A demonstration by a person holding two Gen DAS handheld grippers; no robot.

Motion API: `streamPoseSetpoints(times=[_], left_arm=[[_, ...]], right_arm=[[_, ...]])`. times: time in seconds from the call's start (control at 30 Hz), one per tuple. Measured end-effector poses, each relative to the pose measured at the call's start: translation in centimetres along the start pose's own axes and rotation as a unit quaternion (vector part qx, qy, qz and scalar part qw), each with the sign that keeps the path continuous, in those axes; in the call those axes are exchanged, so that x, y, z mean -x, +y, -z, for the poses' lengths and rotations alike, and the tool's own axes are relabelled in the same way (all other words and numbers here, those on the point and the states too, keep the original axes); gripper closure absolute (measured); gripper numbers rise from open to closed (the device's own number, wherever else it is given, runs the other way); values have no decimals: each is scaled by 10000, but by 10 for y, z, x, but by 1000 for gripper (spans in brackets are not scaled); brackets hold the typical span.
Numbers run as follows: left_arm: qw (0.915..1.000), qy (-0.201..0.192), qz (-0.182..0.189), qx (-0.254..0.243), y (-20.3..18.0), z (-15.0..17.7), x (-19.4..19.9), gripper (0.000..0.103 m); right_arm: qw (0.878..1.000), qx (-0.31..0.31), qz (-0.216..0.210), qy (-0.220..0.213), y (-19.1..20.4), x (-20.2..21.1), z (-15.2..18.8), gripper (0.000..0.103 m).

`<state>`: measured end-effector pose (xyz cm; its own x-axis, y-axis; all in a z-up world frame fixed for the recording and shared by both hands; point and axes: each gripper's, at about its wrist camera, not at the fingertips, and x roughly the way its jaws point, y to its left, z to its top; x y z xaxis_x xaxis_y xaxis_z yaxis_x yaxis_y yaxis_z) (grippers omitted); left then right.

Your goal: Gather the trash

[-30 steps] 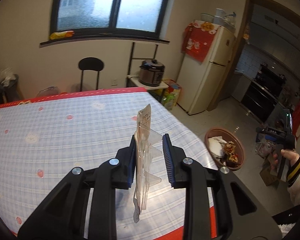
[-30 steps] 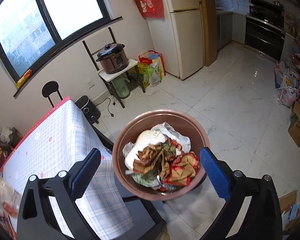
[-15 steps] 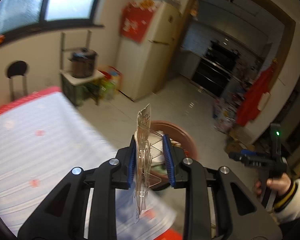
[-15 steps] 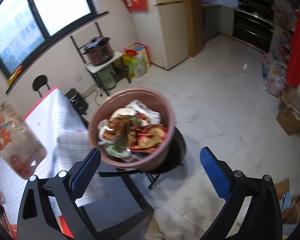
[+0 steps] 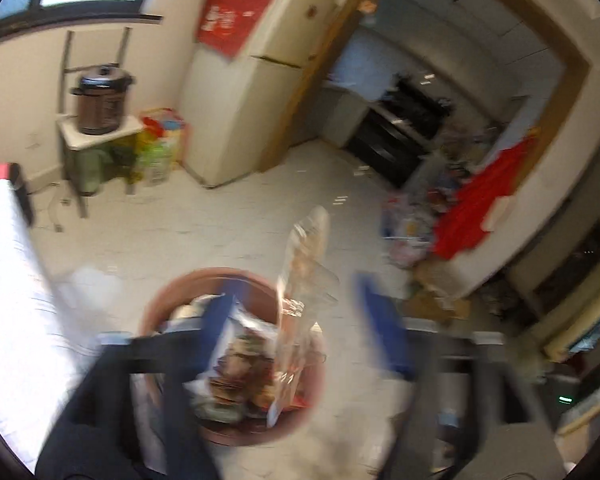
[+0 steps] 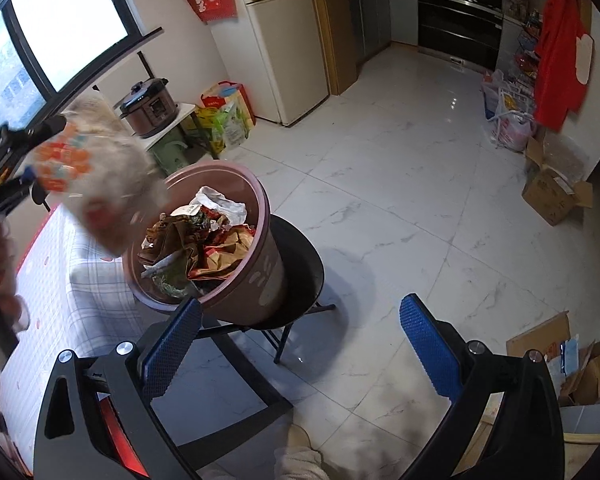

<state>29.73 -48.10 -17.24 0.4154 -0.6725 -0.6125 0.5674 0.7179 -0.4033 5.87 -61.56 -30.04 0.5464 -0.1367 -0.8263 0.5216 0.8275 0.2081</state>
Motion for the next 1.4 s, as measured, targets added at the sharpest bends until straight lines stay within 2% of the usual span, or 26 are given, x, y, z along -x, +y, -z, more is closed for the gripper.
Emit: streamPoseSetpoints(times=[0.13, 0.3, 0.4, 0.63, 0.97, 1.13, 1.4], left_arm=[[9988, 159, -442, -96, 27, 9, 2, 18], [9963, 181, -799, 247, 77, 19, 31, 16], [9951, 84, -968, 199, 97, 19, 58, 13], [9917, -159, -1274, -62, 112, 22, 132, 8], [9845, -561, -1643, -237, 139, 24, 253, 6], [9797, -799, -1813, -302, 150, 24, 314, 6], [9673, -1190, -2209, -380, 164, 32, 405, 6]], right_arm=[[9999, 81, -95, 19, 11, -4, 0, 5], [9993, 245, -265, 73, 34, -11, -2, 5], [9985, 390, -370, 50, 53, -11, -4, 5], [9964, 716, -432, -122, 104, 7, -13, 5], [9910, 1076, -621, -506, 180, 58, -11, 5], [9845, 1407, -694, -787, 230, 96, -3, 5], [9711, 1774, -904, -1313, 300, 155, 16, 5]])
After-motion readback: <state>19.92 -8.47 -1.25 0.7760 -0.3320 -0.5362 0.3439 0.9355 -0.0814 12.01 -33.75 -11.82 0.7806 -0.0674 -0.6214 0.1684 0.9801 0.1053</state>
